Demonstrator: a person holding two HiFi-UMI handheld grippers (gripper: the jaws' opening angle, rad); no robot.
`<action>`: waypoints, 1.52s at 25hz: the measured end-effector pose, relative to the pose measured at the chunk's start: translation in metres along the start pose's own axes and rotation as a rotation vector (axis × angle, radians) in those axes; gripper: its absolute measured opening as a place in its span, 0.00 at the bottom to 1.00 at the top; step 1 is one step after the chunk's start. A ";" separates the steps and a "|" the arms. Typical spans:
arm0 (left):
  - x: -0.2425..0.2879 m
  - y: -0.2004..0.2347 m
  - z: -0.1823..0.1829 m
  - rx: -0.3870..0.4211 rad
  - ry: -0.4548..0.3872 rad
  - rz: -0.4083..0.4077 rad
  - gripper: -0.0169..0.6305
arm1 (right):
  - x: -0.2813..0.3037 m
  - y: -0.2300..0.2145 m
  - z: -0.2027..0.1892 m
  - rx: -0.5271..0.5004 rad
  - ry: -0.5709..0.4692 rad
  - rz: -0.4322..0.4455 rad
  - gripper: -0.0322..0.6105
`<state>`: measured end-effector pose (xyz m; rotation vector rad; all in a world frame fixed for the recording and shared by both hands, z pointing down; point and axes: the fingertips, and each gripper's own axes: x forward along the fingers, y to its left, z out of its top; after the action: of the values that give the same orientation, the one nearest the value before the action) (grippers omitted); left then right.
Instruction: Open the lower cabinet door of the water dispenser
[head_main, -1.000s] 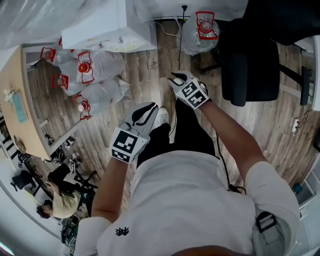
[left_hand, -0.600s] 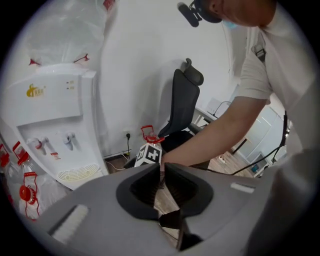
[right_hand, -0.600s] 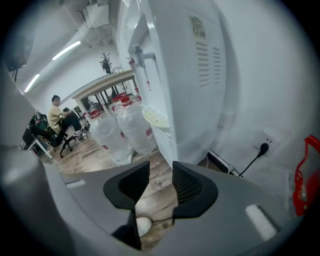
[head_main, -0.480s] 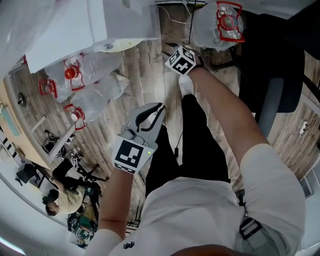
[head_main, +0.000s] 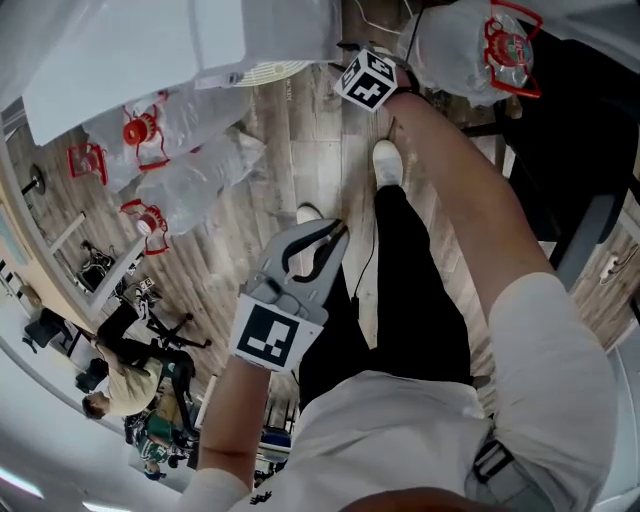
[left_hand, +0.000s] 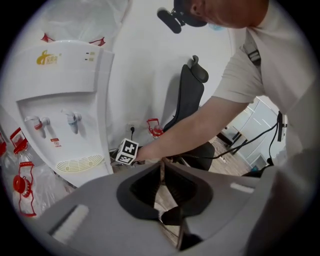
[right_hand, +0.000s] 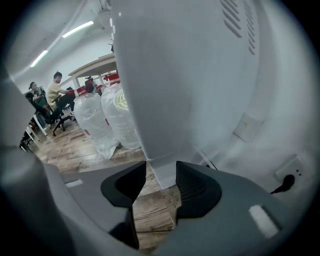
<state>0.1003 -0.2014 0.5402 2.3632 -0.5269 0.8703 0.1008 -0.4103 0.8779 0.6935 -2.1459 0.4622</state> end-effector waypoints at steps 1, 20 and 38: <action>-0.001 0.000 -0.001 -0.006 0.000 -0.001 0.12 | 0.001 -0.002 0.003 -0.010 0.001 0.000 0.30; -0.035 0.012 -0.019 -0.033 -0.052 0.037 0.12 | 0.002 0.020 0.000 0.000 0.065 -0.033 0.31; -0.104 0.016 -0.064 -0.028 -0.127 0.098 0.12 | -0.002 0.099 -0.020 0.143 0.101 -0.096 0.31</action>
<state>-0.0120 -0.1562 0.5153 2.3948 -0.7065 0.7537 0.0523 -0.3220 0.8798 0.8316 -1.9898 0.5910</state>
